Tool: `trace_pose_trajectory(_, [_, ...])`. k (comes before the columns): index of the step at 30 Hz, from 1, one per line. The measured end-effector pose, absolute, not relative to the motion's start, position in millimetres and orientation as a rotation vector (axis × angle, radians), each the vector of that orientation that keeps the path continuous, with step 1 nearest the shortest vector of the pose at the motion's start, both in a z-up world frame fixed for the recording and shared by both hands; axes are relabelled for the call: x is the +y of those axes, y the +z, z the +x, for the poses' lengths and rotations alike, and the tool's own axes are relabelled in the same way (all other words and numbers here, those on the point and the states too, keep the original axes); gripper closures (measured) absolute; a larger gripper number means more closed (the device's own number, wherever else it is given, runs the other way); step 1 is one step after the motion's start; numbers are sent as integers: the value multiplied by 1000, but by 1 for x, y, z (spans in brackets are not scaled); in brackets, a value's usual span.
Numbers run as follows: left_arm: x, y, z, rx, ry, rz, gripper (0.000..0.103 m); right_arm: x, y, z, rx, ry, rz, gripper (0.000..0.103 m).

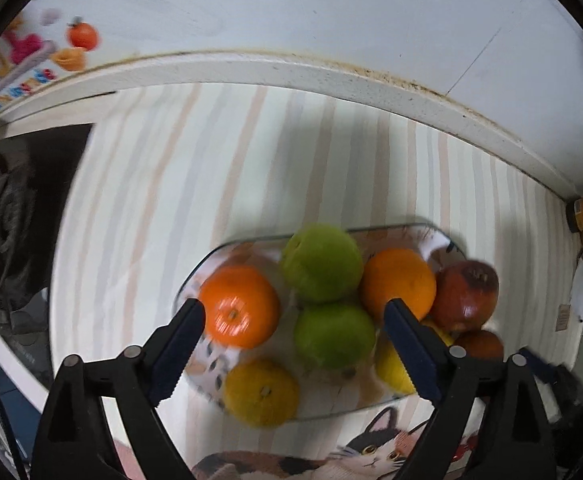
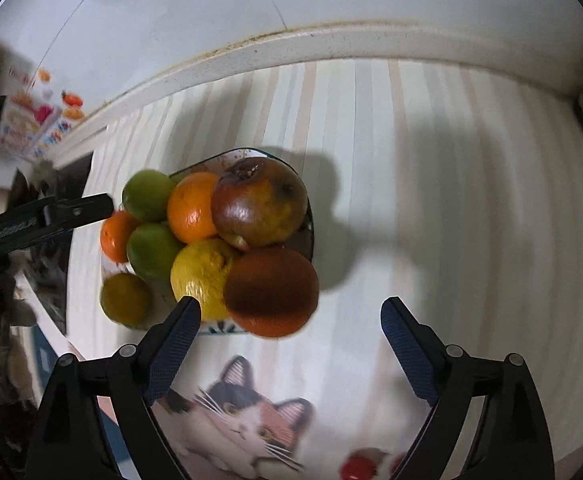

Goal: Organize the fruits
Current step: 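Open both grippers to release the fruit and lift away, then grasp a red tomato with the right gripper while the left gripper grasps the other tomato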

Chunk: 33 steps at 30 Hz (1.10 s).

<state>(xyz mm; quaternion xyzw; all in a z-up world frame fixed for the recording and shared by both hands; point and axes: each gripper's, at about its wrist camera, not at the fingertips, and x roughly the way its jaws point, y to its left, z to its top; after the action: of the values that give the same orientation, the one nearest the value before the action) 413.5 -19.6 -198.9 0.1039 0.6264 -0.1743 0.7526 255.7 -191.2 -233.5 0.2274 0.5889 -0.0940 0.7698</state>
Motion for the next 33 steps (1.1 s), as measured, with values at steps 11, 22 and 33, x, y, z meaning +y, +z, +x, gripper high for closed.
trace_pose_trajectory(11, [46,-151,313,1174,-255,162,11,-158,-179,209,1272,-178,301,9])
trace_pose_trajectory(22, [78,-94,222,1057,-238,115,11,-124,-94,148,1146,-106,214,9])
trace_pose_trajectory(33, [89,-31,172,944,-248,89,11,-109,-22,100,1035,-90,164,9])
